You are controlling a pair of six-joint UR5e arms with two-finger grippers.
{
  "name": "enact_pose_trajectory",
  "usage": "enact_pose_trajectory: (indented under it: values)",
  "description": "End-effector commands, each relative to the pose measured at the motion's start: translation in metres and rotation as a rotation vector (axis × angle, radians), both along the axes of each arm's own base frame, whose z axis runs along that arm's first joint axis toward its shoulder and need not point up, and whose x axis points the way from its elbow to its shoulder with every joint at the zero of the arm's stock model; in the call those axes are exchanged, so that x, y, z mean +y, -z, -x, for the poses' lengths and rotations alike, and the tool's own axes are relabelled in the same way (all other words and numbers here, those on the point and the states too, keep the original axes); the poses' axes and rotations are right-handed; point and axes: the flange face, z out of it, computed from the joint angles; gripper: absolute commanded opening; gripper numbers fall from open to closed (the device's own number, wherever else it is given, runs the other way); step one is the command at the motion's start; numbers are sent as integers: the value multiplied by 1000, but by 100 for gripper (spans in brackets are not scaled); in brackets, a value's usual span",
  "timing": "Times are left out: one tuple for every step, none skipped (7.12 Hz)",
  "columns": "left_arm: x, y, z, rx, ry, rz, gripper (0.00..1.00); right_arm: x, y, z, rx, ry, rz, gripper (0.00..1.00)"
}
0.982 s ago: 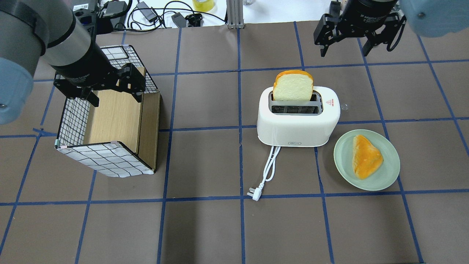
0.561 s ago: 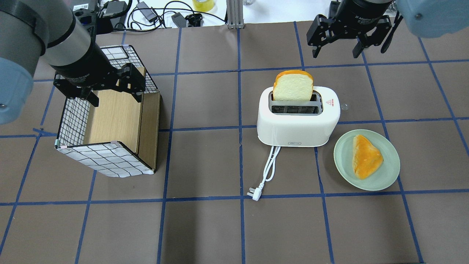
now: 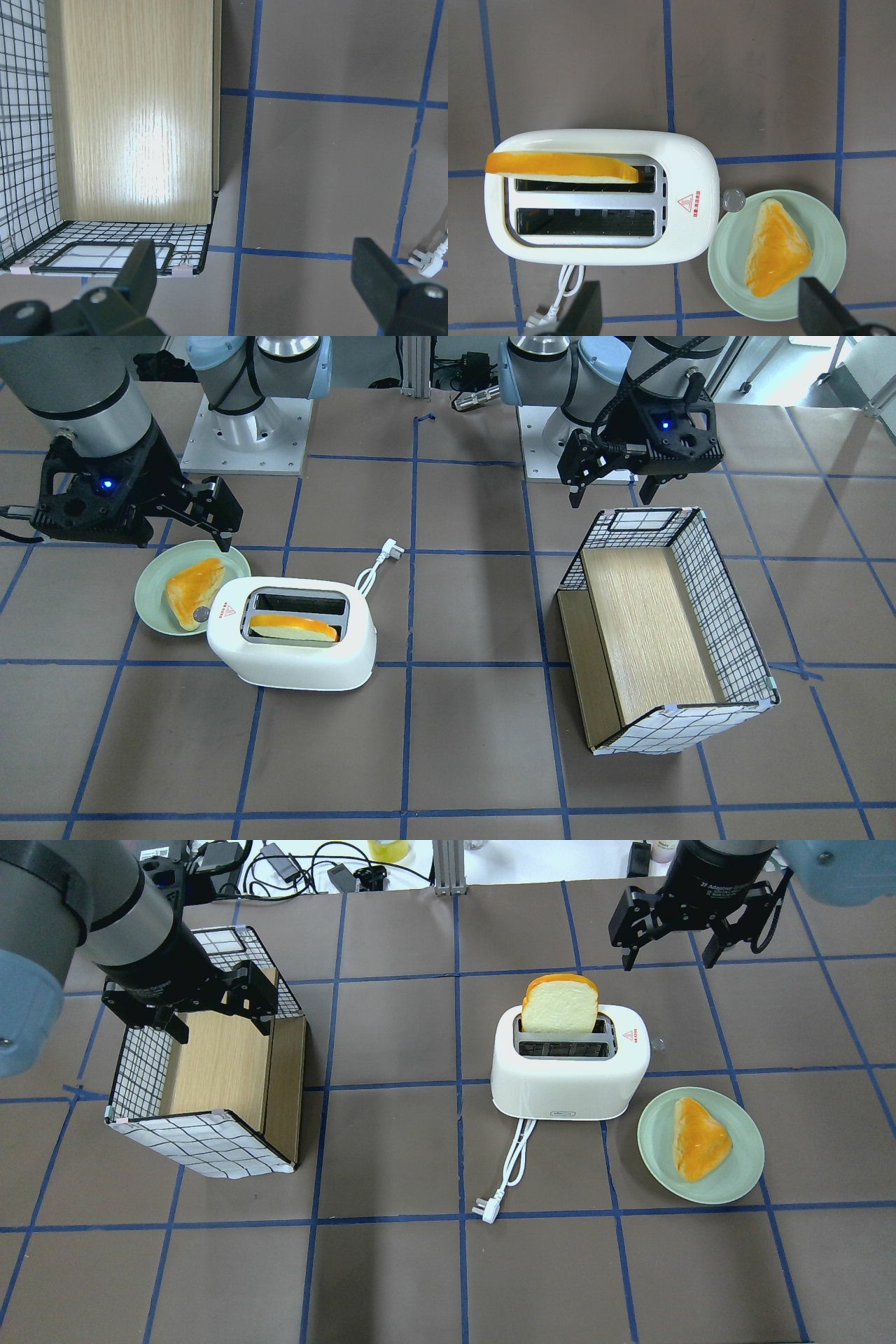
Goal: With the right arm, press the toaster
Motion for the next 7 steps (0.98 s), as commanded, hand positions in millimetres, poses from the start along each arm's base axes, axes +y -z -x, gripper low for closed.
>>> enact_pose_trajectory:
  values:
    - [0, 0, 0, 0, 0, 0, 100, 14, 3, -3, -4, 6, -47, 100]
    - [0, 0, 0, 0, 0, 0, 100, 17, 8, 0, -4, -11, -58, 100]
    - [0, 0, 0, 0, 0, 0, 100, 16, 9, 2, 2, -89, -40, 100]
    - [0, 0, 0, 0, 0, 0, 100, 11, 6, 2, 5, -70, 5, 100]
    - [0, 0, 0, 0, 0, 0, 100, 10, 5, 2, 6, -66, 17, 100]
    - [0, 0, 0, 0, 0, 0, 100, 9, 3, 2, 7, -65, 30, 100]
    - [0, 0, 0, 0, 0, 0, 100, 10, 4, 2, 6, -63, 19, 100]
